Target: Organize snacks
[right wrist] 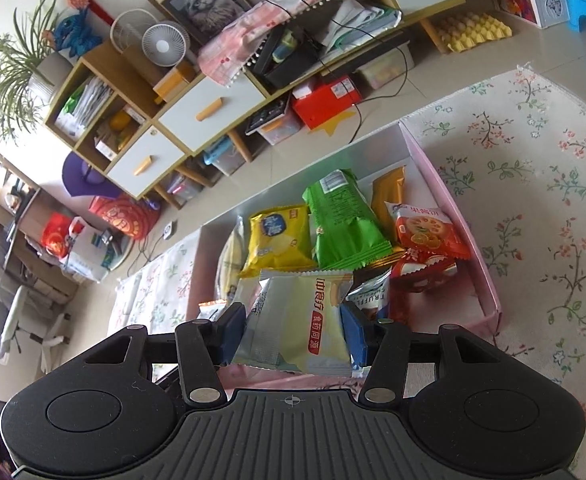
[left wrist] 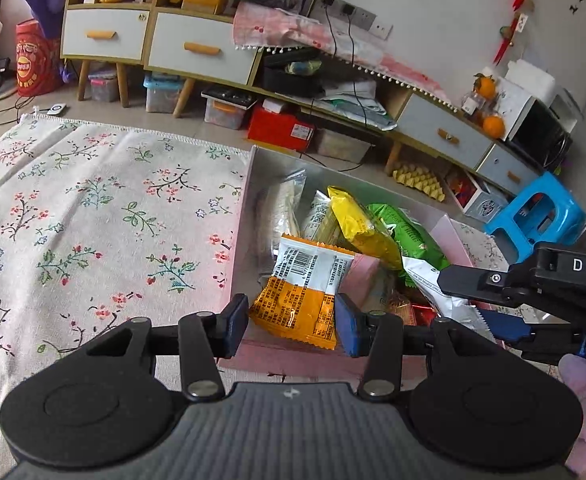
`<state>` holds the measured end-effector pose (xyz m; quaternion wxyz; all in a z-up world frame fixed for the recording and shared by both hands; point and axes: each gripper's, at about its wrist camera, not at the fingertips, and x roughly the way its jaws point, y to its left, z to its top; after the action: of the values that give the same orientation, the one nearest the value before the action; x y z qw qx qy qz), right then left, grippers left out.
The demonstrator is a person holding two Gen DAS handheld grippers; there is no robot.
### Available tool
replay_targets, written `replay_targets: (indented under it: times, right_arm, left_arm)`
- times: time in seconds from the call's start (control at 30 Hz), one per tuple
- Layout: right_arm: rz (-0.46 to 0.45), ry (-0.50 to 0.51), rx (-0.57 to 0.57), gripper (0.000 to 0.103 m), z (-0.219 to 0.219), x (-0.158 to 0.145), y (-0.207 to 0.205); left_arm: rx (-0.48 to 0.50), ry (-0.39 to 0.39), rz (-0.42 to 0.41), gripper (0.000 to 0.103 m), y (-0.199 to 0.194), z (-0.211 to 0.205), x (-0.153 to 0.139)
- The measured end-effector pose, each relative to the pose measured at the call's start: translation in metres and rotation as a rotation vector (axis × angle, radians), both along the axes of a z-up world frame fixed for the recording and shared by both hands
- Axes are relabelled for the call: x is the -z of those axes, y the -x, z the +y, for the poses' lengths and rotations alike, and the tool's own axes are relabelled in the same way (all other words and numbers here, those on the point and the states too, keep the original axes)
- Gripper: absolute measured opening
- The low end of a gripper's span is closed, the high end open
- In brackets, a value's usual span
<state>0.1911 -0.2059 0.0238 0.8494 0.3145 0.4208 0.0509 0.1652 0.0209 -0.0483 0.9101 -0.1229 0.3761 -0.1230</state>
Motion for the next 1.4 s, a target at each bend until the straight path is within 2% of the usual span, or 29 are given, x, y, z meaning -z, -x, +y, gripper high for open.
replay_targets:
  times: [0.23, 0.5, 0.53, 0.6, 0.63, 0.83, 0.9, 0.93, 1.0, 1.1, 1.3, 1.4]
  right_arm:
    - [-0.03, -0.01, 0.005, 0.051, -0.001, 0.006, -0.003]
    - [-0.053, -0.003, 0.001, 0.055, 0.002, 0.008, -0.002]
    - [-0.055, -0.005, -0.001, 0.057, 0.003, 0.007, -0.002]
    - [-0.053, -0.018, -0.001, 0.063, 0.002, 0.007, -0.003]
    - [-0.051, -0.027, -0.003, 0.067, 0.002, 0.006, -0.002]
    - [-0.051, -0.028, 0.0, 0.075, 0.001, 0.0, 0.001]
    - [-0.048, -0.02, -0.003, 0.075, 0.001, -0.003, 0.002]
    - [-0.046, -0.015, -0.006, 0.075, 0.001, -0.005, 0.004]
    - [-0.052, 0.004, -0.018, 0.075, 0.002, -0.012, 0.009]
    - [-0.07, 0.062, -0.043, 0.081, 0.004, -0.025, 0.024]
    - [-0.078, 0.224, -0.078, 0.086, 0.008, -0.047, 0.06]
    - [-0.053, 0.301, -0.087, 0.087, 0.012, -0.055, 0.073]
  left_arm:
    - [0.02, -0.067, -0.015, 0.044, 0.002, -0.006, 0.0]
    - [0.036, -0.07, -0.032, 0.045, 0.008, -0.007, -0.004]
    - [0.04, -0.072, -0.036, 0.048, 0.009, -0.009, -0.005]
    - [0.048, -0.074, -0.04, 0.06, 0.009, -0.012, -0.006]
    - [0.049, -0.079, -0.045, 0.061, 0.011, -0.012, -0.007]
    - [0.057, -0.089, -0.042, 0.074, 0.014, -0.016, -0.014]
    - [0.043, -0.116, -0.036, 0.085, 0.017, -0.018, -0.018]
    - [0.037, -0.126, -0.038, 0.087, 0.02, -0.019, -0.02]
    - [0.036, -0.143, -0.035, 0.09, 0.026, -0.019, -0.025]
    - [0.015, -0.15, -0.022, 0.097, 0.036, -0.017, -0.032]
    - [-0.036, -0.196, 0.021, 0.102, 0.055, -0.01, -0.046]
    - [-0.044, -0.227, 0.047, 0.102, 0.07, -0.009, -0.05]
